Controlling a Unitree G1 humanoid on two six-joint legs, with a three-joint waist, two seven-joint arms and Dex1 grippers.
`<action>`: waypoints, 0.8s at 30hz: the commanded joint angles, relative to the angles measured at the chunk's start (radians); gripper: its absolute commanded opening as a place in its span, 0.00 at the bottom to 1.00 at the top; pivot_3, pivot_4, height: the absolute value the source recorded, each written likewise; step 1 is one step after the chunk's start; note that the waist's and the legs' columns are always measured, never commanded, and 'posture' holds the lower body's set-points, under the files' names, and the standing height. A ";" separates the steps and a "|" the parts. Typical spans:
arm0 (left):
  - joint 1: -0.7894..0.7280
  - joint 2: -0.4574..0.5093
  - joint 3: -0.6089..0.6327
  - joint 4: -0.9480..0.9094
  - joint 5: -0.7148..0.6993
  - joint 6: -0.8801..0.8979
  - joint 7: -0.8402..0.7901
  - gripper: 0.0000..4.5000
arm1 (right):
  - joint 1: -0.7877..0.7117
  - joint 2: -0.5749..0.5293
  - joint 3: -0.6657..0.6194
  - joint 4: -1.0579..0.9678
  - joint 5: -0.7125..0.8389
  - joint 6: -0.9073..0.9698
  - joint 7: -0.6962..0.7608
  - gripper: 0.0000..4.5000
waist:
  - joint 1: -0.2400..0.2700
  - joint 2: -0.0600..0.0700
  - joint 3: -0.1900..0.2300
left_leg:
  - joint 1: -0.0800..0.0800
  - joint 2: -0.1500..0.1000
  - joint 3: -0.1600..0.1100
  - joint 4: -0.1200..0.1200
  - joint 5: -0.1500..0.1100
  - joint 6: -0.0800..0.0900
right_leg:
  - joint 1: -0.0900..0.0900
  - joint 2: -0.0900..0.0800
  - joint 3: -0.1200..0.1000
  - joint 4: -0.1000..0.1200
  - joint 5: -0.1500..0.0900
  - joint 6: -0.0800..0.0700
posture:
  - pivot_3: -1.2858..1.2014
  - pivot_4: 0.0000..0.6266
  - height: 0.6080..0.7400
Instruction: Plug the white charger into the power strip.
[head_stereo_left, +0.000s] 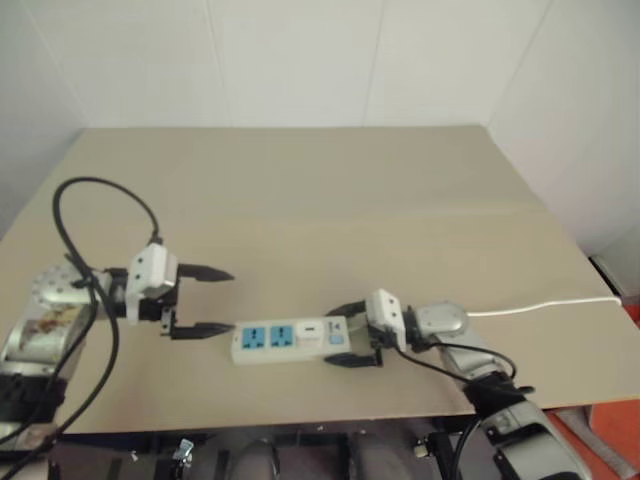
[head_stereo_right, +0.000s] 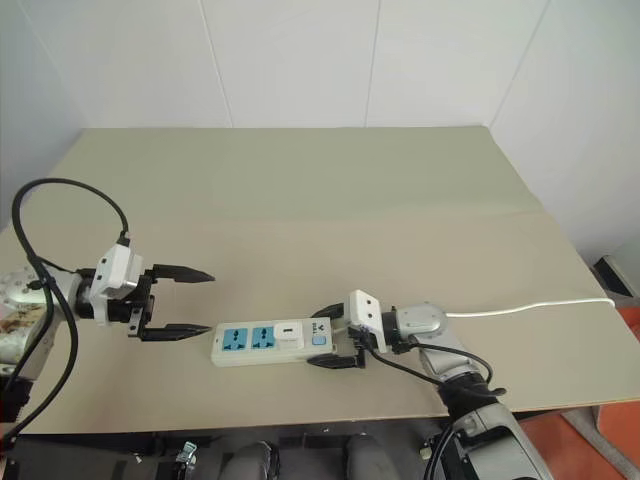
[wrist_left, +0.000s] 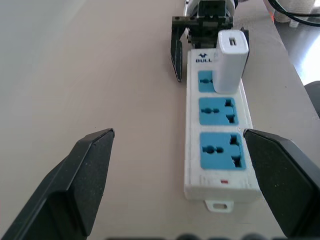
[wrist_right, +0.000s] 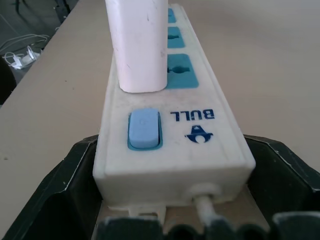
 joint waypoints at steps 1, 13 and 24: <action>0.030 0.026 0.058 -0.022 -0.004 -0.013 0.007 1.00 | 0.058 -0.096 -0.085 -0.095 0.034 0.066 -0.016 1.00 | 0.018 0.001 0.002 | -0.002 0.000 0.000 0.000 0.000 0.000 | -0.001 0.000 -0.001 -0.002 0.001 0.001 | 0.52 0.24 1.00; 0.158 0.108 0.162 -0.050 -0.010 0.025 0.020 1.00 | 0.288 -0.365 -0.323 -0.363 0.176 0.181 -0.002 1.00 | 0.026 0.007 0.009 | -0.016 0.001 0.000 0.001 -0.001 0.002 | -0.014 0.001 -0.002 -0.004 0.002 0.001 | 0.52 0.24 1.00; 0.354 0.124 0.341 -0.197 -0.033 0.115 0.085 1.00 | 0.275 -0.438 -0.403 -0.326 0.220 0.189 0.027 1.00 | 0.010 0.008 0.010 | -0.015 0.001 0.001 0.003 -0.001 0.002 | -0.013 0.001 0.000 -0.004 0.003 0.002 | 0.52 0.24 1.00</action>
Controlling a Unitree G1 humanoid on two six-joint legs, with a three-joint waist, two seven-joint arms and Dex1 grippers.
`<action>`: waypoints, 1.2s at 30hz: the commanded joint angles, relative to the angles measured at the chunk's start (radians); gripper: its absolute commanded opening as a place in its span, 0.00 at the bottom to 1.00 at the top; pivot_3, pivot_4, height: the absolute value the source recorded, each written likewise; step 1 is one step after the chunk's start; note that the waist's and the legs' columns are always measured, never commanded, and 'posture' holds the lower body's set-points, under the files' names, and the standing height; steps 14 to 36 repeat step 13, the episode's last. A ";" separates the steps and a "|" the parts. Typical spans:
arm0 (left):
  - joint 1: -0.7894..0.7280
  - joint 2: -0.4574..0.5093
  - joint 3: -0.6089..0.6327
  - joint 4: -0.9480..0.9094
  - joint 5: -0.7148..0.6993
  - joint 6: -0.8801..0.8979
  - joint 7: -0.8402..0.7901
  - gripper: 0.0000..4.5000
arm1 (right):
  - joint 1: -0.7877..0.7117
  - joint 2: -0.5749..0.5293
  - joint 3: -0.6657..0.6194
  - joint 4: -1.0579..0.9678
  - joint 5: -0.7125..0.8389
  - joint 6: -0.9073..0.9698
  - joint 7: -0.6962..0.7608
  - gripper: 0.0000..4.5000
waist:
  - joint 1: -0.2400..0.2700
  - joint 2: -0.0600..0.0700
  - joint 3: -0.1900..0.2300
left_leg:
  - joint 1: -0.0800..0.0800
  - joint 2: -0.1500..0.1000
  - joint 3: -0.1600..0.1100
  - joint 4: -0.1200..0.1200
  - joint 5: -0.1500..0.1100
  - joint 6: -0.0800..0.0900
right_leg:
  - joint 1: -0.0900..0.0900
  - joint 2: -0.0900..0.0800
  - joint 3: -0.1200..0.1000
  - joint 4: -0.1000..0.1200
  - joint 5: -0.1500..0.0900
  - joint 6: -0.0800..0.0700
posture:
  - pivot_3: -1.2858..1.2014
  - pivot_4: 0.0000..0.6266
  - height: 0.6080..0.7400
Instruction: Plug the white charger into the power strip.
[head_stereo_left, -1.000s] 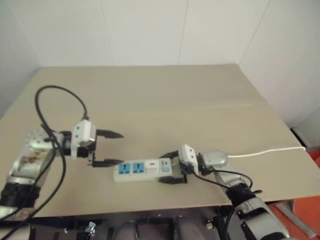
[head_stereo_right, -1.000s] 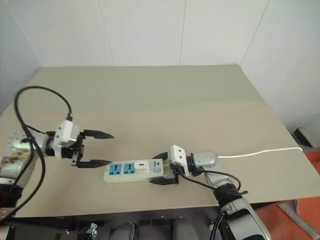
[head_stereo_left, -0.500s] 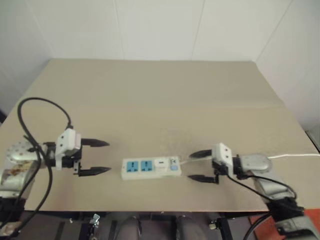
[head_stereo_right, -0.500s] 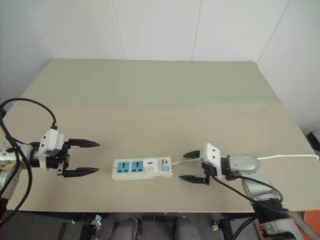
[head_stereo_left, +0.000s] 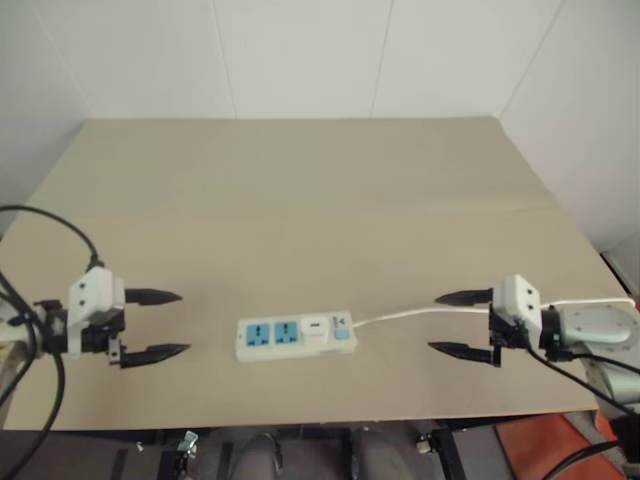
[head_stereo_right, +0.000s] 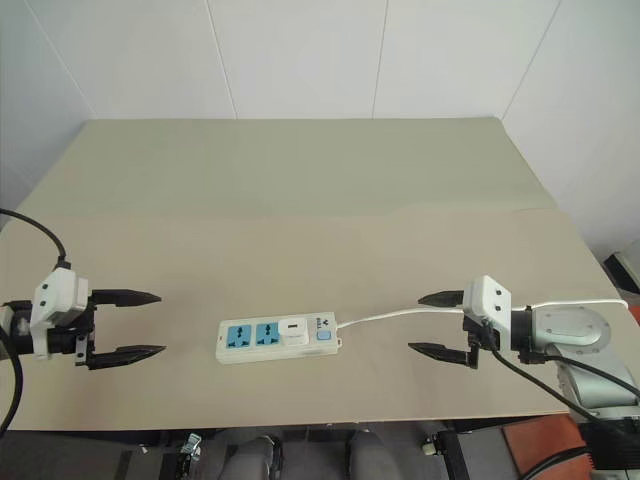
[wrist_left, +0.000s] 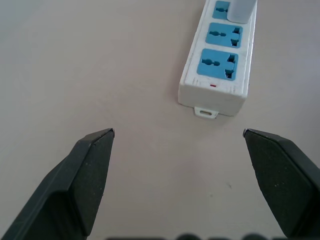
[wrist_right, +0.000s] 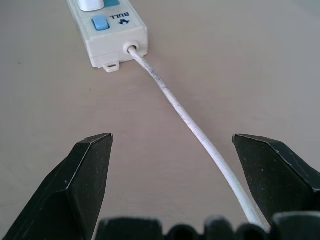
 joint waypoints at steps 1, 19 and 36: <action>0.025 0.013 0.070 -0.059 -0.026 0.042 0.029 1.00 | -0.021 -0.011 -0.025 0.001 0.022 0.001 0.010 1.00 | 0.001 0.000 0.000 | 0.000 0.000 0.000 0.000 0.000 0.000 | 0.000 0.000 0.000 0.000 0.000 0.000 | 0.52 0.24 1.00; 0.061 -0.024 0.097 -0.141 -0.040 0.080 0.084 1.00 | -0.077 0.026 -0.004 0.034 -0.002 -0.011 -0.027 1.00 | 0.001 0.000 0.000 | 0.000 0.000 0.000 0.002 0.000 0.000 | 0.000 0.000 0.000 0.001 0.001 0.000 | 0.52 0.24 1.00; 0.061 -0.024 0.097 -0.141 -0.040 0.080 0.084 1.00 | -0.077 0.026 -0.004 0.034 -0.002 -0.011 -0.027 1.00 | 0.001 0.000 0.000 | 0.000 0.000 0.000 0.002 0.000 0.000 | 0.000 0.000 0.000 0.001 0.001 0.000 | 0.52 0.24 1.00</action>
